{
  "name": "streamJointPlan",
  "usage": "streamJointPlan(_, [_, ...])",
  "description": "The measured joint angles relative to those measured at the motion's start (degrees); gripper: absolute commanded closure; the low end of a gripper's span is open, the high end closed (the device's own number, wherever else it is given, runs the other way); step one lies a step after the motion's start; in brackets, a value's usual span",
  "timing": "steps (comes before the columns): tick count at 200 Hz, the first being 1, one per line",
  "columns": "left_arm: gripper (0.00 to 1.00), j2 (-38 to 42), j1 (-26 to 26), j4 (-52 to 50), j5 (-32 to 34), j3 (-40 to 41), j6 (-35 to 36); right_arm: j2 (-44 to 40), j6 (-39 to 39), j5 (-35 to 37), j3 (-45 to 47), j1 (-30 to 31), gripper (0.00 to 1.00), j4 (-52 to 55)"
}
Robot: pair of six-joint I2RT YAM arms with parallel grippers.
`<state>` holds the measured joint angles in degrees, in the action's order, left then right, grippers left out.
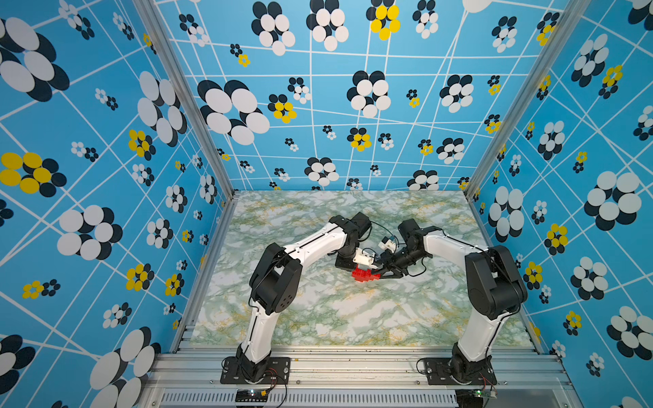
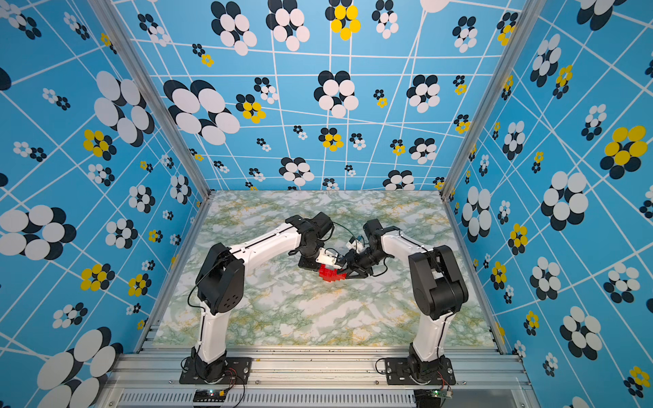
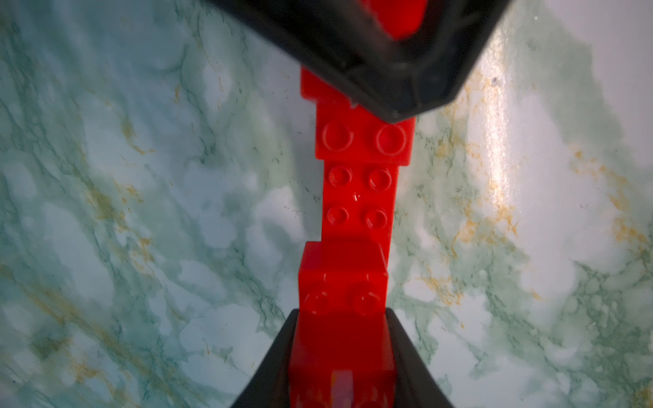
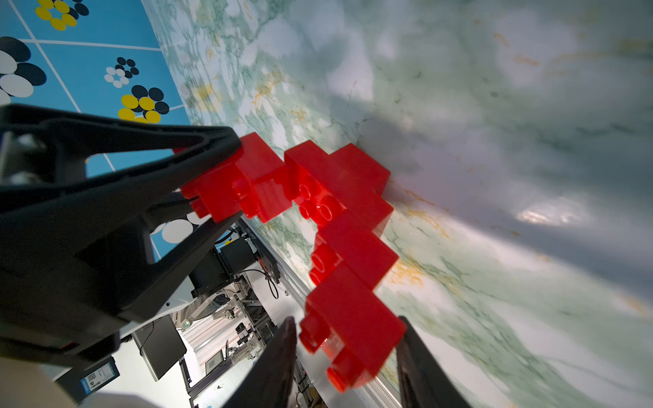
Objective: Assemble the letter v with lego
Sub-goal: Assemble the lego brick with the lego brick.
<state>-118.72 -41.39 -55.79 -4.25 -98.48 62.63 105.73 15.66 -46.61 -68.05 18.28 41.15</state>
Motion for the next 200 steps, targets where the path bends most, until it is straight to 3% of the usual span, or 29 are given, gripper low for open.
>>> streamJointPlan(200, [1.00,-2.40,0.00,-3.17,-0.48,-3.30,-0.02,0.22,0.00,-0.04,-0.02,0.00,0.53,-0.28])
